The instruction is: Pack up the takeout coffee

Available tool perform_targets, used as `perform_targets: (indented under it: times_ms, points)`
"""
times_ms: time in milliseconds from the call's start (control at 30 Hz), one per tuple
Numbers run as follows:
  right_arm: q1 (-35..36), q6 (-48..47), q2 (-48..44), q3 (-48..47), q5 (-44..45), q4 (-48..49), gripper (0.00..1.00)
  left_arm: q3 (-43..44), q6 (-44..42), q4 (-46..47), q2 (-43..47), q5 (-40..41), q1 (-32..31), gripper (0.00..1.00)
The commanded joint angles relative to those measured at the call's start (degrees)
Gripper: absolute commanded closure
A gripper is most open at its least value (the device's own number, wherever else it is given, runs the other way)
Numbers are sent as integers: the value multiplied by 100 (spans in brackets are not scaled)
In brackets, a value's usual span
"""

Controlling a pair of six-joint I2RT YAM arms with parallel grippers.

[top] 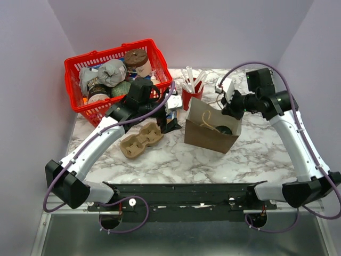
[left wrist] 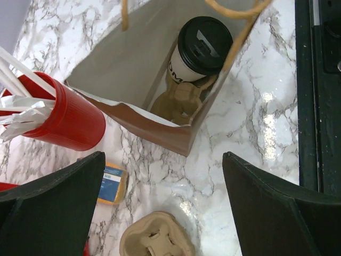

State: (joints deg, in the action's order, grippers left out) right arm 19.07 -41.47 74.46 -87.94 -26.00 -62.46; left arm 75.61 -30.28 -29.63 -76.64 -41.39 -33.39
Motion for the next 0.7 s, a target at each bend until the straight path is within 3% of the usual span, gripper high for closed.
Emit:
perform_targets:
  times_ms: [0,33,67,167,267,467,667]
  points:
    - [-446,420,419,-477,394,216,92,217,277,237,35,385,43,2]
    - [-500,456,508,-574,394,225,84,226,495,325,27,490,43,1]
    - [-536,526,578,-697,420,234,63,243,601,413,-26,683,43,1]
    - [-562,579,684,-1049,281,216,43,436,1118,747,-210,1070,52,1]
    - [-562,684,676,-1295,122,208,29,691,1506,1107,-386,1589,60,1]
    - [-562,842,544,-1646,95,208,18,1402,1964,1635,-1106,2021,236,2]
    - [-571,1289,447,-2077,130,304,17,2940,1895,1188,-2389,1215,403,14]
